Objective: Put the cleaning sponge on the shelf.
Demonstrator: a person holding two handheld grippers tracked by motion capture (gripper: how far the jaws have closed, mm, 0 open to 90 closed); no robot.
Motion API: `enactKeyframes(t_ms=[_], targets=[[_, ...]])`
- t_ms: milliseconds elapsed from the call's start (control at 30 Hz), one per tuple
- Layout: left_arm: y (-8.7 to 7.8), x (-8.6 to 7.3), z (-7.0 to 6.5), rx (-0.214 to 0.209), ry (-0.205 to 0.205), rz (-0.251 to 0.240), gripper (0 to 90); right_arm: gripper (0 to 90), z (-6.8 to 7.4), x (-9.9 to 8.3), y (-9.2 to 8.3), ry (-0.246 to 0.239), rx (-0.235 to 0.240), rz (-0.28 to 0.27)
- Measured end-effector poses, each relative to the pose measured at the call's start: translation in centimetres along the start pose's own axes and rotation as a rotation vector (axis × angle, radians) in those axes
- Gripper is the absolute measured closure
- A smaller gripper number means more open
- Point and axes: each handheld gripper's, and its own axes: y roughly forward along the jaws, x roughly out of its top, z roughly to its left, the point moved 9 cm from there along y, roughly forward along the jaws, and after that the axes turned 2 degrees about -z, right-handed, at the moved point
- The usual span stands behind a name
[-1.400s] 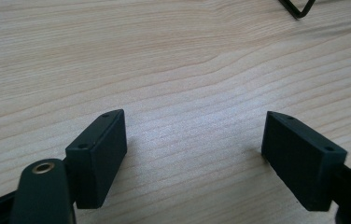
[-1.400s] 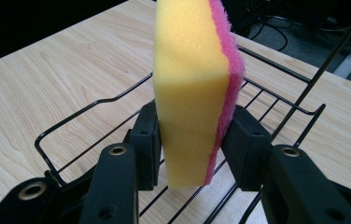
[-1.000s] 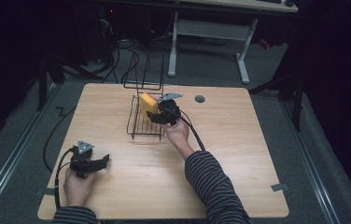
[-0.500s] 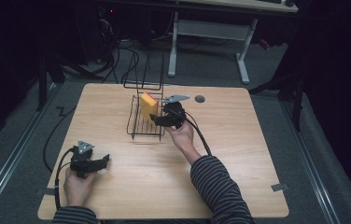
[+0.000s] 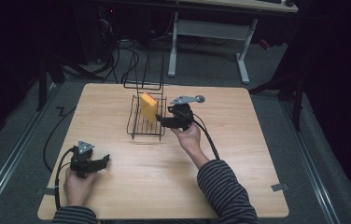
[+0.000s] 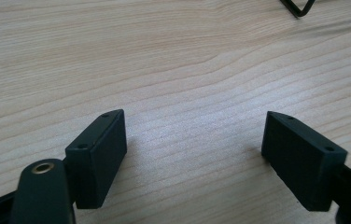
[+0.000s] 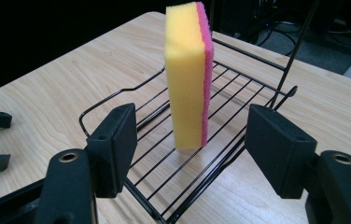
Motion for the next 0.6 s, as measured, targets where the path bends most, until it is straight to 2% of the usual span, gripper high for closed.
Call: enactKeyframes(t_ms=[133,300,467,600], targets=[[0.0,0.0,0.0,0.0,0.0,0.0,23.0,35.7,0.0,-0.1,-1.2,0.011,0.003,-0.019],[0.0,0.0,0.0,0.0,0.001,0.0,23.0,35.4,0.2,-0.6,-2.2,-0.014,0.0,-0.004],[0.0,0.0,-0.1,0.001,0.007,0.002,22.8,35.5,0.6,-0.5,-3.6,-0.039,-0.001,-0.02],[0.0,0.0,-0.1,0.001,0.007,0.002,22.8,35.6,0.7,-0.3,-4.5,-0.04,0.007,-0.028]])
